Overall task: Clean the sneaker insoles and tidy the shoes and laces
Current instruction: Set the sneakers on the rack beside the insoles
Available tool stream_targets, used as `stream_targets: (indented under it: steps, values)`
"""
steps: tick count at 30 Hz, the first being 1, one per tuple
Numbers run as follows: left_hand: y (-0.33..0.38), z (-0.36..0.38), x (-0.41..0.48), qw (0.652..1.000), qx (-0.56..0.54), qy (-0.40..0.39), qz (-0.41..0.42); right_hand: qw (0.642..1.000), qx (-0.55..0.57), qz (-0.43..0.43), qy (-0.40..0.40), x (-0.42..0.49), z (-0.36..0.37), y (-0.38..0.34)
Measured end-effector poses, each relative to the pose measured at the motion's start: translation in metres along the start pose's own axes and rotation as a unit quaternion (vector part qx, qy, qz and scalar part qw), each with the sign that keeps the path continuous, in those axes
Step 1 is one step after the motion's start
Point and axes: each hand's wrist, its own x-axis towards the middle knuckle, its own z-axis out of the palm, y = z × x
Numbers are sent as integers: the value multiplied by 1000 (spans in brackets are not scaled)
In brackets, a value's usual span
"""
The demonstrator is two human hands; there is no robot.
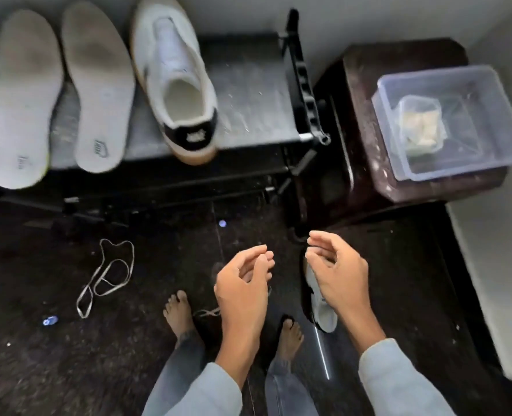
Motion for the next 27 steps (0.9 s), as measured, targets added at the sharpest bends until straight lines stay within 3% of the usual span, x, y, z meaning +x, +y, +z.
stream_targets:
  steps: [4, 11, 18, 23, 27]
  values:
    - [-69, 46, -12, 996, -5, -31, -80, 998, -25, 66, -8, -10, -22, 97]
    - [-216, 117, 12, 983, 82, -42, -157, 986, -85, 145, -24, -4, -35, 252]
    - [-346, 166, 76, 961, 209, -46, -177, 963, -168, 203, -63, 34, -14, 372]
    - [-402, 181, 107, 933, 311, -97, -152, 945, -241, 181, -129, 58, 12, 429]
    - [-438, 196, 115, 914, 360, -137, -126, 939, -280, 158, -120, 66, 30, 459]
